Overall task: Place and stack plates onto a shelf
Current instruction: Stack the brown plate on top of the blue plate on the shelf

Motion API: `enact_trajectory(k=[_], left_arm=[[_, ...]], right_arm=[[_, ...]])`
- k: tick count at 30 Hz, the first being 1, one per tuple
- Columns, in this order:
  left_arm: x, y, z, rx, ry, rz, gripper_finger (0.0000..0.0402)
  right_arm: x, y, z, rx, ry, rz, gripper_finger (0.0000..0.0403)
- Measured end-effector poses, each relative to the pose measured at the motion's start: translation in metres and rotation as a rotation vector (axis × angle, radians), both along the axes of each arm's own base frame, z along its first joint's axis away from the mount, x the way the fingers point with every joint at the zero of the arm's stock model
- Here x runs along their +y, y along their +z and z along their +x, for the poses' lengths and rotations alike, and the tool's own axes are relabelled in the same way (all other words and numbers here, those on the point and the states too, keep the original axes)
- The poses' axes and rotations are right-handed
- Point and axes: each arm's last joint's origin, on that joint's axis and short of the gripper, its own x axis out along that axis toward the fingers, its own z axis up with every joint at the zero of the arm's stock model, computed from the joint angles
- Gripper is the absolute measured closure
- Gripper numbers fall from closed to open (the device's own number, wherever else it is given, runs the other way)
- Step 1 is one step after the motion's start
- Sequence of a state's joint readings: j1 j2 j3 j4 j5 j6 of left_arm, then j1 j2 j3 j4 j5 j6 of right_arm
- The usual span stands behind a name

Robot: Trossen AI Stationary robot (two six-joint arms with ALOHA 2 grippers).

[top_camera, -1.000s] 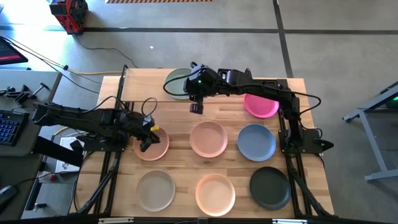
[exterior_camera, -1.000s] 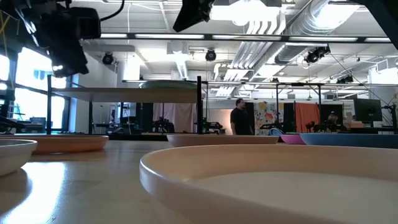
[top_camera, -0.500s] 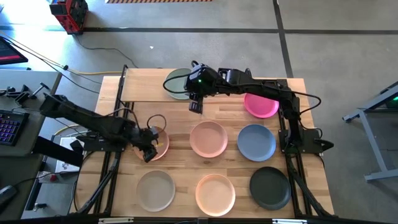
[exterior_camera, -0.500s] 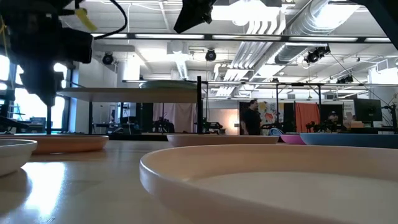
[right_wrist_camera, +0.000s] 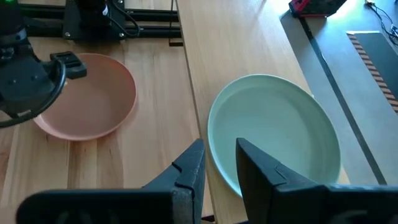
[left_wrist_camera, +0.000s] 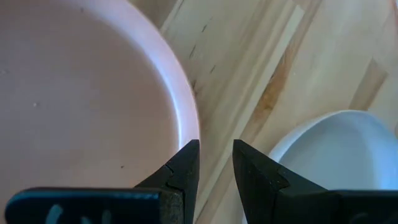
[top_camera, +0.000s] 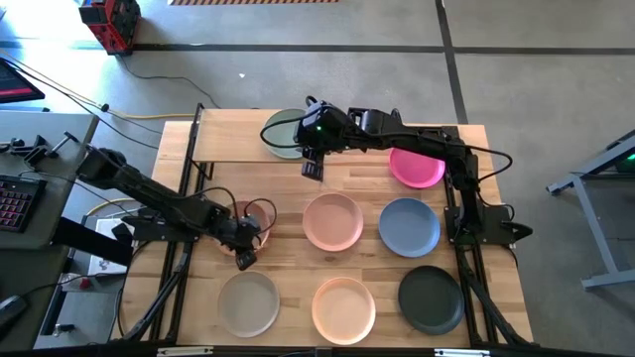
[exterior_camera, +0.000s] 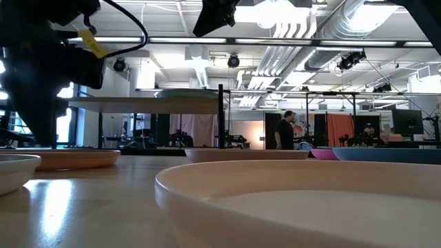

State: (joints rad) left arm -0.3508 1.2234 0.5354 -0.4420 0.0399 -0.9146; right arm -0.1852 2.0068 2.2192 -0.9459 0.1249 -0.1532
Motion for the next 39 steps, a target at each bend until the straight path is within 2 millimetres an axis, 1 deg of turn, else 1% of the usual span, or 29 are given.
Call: enact_trajectory(k=[10,15,20,29,39], left_arm=[[-0.004,-0.019,0.003,0.1,-0.01,0.038,0.0316],[-0.004,-0.023,0.006,0.118,0.01,0.037,0.0316],[-0.005,-0.021,0.007,0.116,0.01,0.04,0.0329],[-0.008,-0.012,0.015,0.075,-0.066,0.069,0.0393],[-0.008,-0.011,0.011,0.104,-0.167,0.072,0.0398]], right_arm=[[0.0,-0.001,0.0,0.006,0.0,0.001,0.0336],[0.0,-0.002,-0.001,0.022,0.0,0.004,0.0336],[0.001,-0.003,-0.003,0.048,0.0,0.009,0.0336],[0.001,-0.005,-0.004,0.067,0.0,0.012,0.0336],[0.001,-0.005,-0.004,0.067,0.002,0.01,0.0336]])
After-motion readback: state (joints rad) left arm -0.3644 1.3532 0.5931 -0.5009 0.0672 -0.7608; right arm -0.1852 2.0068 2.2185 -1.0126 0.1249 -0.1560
